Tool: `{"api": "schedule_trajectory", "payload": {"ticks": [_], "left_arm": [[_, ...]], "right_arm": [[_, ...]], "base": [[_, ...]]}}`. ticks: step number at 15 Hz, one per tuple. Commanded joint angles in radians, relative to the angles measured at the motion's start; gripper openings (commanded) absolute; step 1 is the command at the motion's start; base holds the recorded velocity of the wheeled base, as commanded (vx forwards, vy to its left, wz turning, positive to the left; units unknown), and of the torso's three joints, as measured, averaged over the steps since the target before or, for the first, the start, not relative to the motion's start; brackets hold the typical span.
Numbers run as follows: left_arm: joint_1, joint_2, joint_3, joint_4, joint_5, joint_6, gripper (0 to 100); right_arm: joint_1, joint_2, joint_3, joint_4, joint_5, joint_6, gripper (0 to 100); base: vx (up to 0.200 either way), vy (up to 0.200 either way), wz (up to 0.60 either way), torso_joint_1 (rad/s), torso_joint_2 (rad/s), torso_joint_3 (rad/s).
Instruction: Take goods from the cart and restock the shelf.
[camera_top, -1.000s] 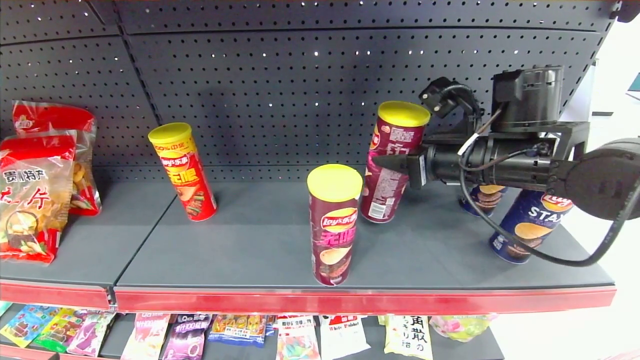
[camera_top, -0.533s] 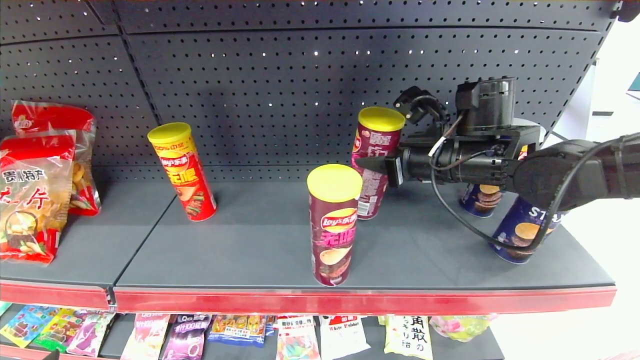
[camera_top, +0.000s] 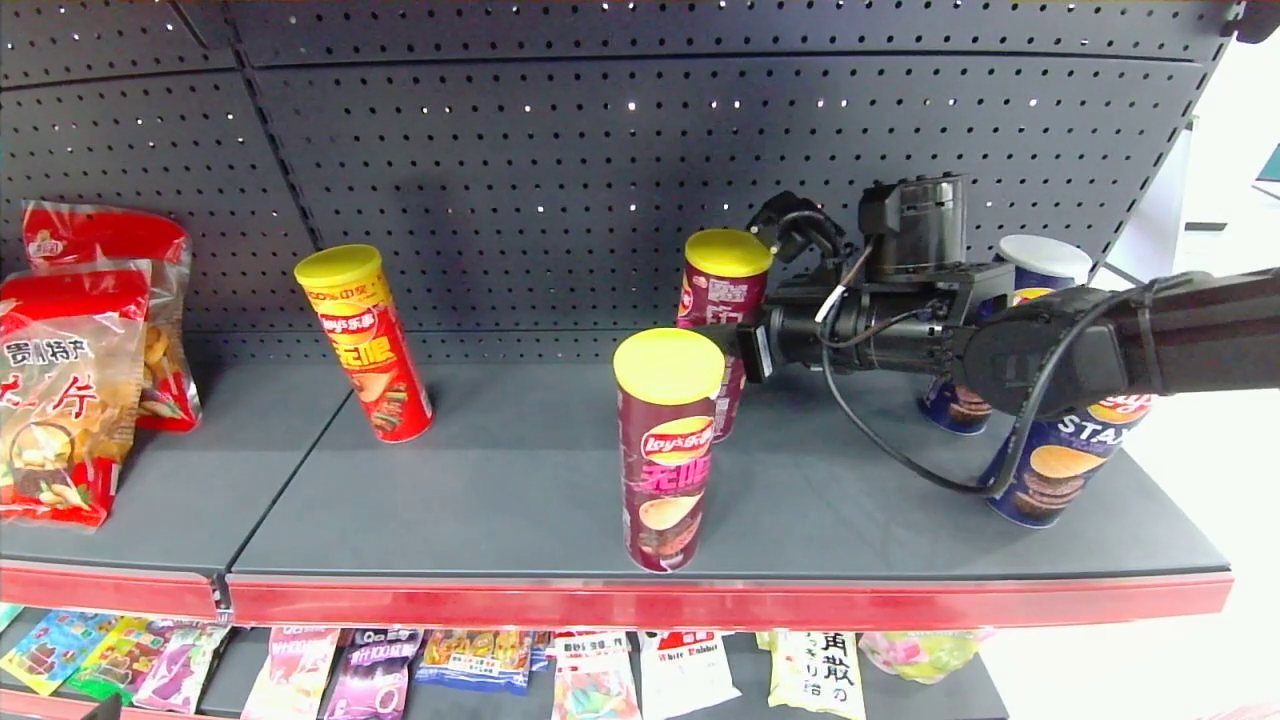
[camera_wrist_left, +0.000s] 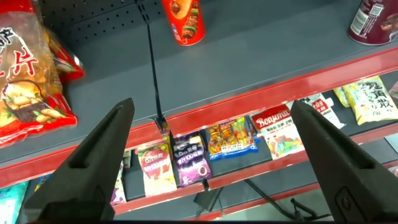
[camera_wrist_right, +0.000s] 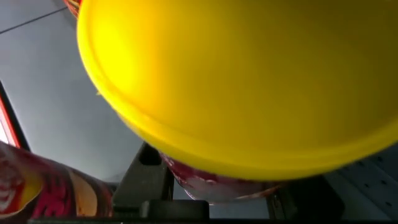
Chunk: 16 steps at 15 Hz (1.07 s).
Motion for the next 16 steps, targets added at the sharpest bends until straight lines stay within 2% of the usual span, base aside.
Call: {"api": "schedule_trajectory", "payload": {"ticks": [1,10,16], "left_arm": [[0.0,0.009,-0.004,-0.001,0.001,0.0,100],[0.0,0.009,-0.006,-0.002,0.001,-0.001,100],[0.0,0.009,-0.004,-0.001,0.001,-0.001,100]], "right_arm": [[0.006,0.019,-0.013,-0.002,0.0,0.001,0],[0.006,0.052,-0.022,-0.009,0.0,-0.008,0],[0.005,0.083,-0.028,-0.063,0.0,-0.01,0]], "base": [[0.0,0.0,0.0,0.0,0.0,0.0],[0.0,0.0,0.0,0.0,0.0,0.0],[0.0,0.0,0.0,0.0,0.0,0.0]]}}
